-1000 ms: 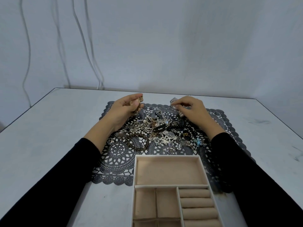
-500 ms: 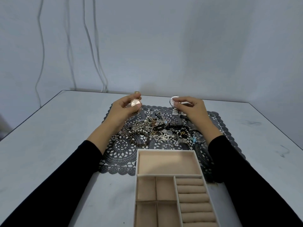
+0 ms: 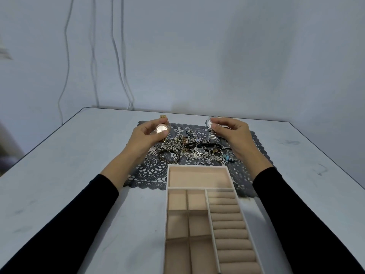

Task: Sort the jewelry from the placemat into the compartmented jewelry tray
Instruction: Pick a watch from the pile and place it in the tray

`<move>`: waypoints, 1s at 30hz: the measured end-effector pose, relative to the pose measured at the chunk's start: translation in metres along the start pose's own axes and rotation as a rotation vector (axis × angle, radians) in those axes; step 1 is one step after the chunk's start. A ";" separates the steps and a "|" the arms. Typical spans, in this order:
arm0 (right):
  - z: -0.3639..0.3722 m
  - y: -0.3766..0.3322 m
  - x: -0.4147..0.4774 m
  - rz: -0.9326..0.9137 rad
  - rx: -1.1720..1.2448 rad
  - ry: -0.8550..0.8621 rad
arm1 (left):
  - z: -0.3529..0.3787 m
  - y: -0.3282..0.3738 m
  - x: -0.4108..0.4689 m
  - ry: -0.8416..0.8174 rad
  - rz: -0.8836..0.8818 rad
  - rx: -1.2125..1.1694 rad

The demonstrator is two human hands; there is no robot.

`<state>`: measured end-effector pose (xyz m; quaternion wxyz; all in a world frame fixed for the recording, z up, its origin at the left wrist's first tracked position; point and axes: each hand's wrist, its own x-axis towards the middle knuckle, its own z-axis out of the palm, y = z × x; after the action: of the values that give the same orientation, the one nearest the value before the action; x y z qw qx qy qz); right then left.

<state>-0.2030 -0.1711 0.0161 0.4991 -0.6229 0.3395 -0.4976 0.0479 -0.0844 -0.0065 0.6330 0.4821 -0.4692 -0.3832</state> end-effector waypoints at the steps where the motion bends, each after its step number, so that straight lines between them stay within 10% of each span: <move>1: 0.000 -0.002 -0.004 -0.007 -0.004 -0.002 | 0.000 0.001 -0.004 0.001 0.000 0.012; 30: -0.005 -0.017 -0.067 -0.092 0.046 -0.011 | 0.041 0.019 -0.116 -0.096 -0.095 0.023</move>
<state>-0.2275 -0.1062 0.0138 0.4917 -0.6289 0.2961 -0.5245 -0.0217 0.0190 -0.0107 0.5852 0.4921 -0.4799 -0.4303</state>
